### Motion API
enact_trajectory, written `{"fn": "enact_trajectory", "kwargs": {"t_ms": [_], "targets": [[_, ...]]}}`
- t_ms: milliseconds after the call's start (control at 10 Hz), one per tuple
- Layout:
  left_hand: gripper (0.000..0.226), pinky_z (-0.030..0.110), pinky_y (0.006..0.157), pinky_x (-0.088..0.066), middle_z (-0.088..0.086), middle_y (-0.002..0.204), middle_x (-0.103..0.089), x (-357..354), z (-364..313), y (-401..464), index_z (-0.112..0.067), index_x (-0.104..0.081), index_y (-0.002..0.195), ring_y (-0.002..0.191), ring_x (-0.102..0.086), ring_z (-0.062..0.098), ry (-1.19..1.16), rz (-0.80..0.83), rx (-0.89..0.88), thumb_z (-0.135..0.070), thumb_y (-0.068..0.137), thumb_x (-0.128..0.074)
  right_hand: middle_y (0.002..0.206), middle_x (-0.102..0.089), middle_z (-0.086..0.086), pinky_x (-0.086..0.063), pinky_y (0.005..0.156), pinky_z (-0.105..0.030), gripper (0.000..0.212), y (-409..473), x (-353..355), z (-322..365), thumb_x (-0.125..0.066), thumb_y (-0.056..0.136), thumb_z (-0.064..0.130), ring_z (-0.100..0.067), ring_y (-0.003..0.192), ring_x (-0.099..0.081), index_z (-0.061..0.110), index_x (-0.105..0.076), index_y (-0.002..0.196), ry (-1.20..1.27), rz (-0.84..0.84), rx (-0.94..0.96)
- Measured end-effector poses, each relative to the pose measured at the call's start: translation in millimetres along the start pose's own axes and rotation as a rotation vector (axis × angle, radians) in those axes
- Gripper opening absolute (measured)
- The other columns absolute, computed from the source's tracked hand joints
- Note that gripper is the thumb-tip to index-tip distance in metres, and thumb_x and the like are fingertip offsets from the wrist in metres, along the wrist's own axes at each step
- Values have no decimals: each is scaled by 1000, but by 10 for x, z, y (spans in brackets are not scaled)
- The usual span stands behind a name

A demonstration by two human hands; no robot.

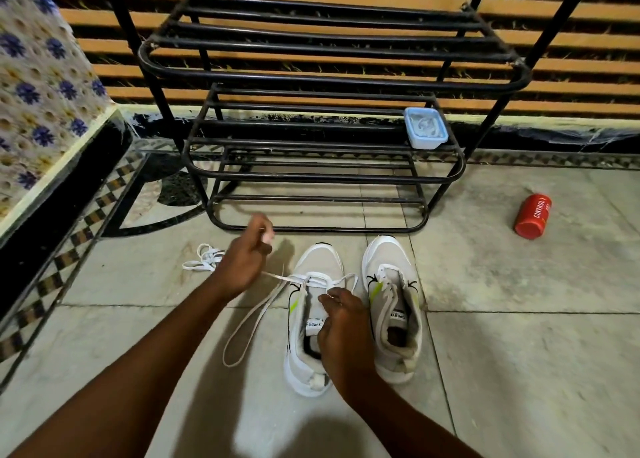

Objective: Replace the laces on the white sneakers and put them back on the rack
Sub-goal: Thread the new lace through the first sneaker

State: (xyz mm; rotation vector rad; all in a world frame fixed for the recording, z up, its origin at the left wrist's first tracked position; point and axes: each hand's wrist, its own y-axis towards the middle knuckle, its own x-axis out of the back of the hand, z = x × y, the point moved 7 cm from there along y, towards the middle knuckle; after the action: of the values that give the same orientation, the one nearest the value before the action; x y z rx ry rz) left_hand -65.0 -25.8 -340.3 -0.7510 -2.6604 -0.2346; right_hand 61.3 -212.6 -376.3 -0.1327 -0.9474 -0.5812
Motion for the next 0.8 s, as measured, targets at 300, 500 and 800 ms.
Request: {"fn": "enact_trajectory", "kwargs": {"t_ms": [300,500,800], "targets": [[36,32,67,-48,-11,77,-63,-44,-244,-53,-15,-61,79,74,-59,14,-13,-205,-56,-25,108,-43,116,-66,-11,-42,99,-30,48,-5,-12,-40,-53,63,0,-34,109,-64,10,-75,105,-14,29,-26],[28,32,56,-41,-8,67,-55,-50,-92,-194,-22,-45,102,59,-52,20,306,-18,-103,-49,106,-44,119,-67,-13,-31,105,-22,53,0,-35,-60,-51,63,3,-32,112,-64,7,-76,109,-5,45,-30],[31,40,86,-39,-9,87,-66,22,-217,-114,-25,-69,69,97,-51,22,258,-143,-71,-34,98,-63,121,-65,-13,-31,103,-20,48,16,-54,-85,-61,68,-8,-32,112,-62,5,-74,112,25,73,-64]]}}
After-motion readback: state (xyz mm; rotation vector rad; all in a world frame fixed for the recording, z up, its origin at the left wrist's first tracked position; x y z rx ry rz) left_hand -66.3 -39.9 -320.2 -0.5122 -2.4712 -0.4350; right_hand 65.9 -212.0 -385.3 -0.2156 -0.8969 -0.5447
